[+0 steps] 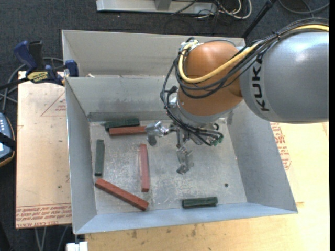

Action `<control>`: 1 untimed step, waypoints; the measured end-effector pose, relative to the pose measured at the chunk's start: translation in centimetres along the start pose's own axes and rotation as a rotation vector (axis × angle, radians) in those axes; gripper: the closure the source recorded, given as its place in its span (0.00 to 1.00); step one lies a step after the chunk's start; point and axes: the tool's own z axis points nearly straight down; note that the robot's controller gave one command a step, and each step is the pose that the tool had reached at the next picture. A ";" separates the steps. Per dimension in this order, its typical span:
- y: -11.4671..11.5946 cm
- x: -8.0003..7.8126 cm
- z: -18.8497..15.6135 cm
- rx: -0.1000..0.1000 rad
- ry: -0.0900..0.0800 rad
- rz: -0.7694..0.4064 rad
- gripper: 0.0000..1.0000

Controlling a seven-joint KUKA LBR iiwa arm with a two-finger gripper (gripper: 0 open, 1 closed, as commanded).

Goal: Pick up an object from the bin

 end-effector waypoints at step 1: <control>6.2 -1.6 4.0 -0.005 0.004 0.014 0.00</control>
Offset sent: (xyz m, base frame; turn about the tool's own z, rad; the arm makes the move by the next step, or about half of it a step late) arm -0.0222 0.0536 -0.0373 0.0214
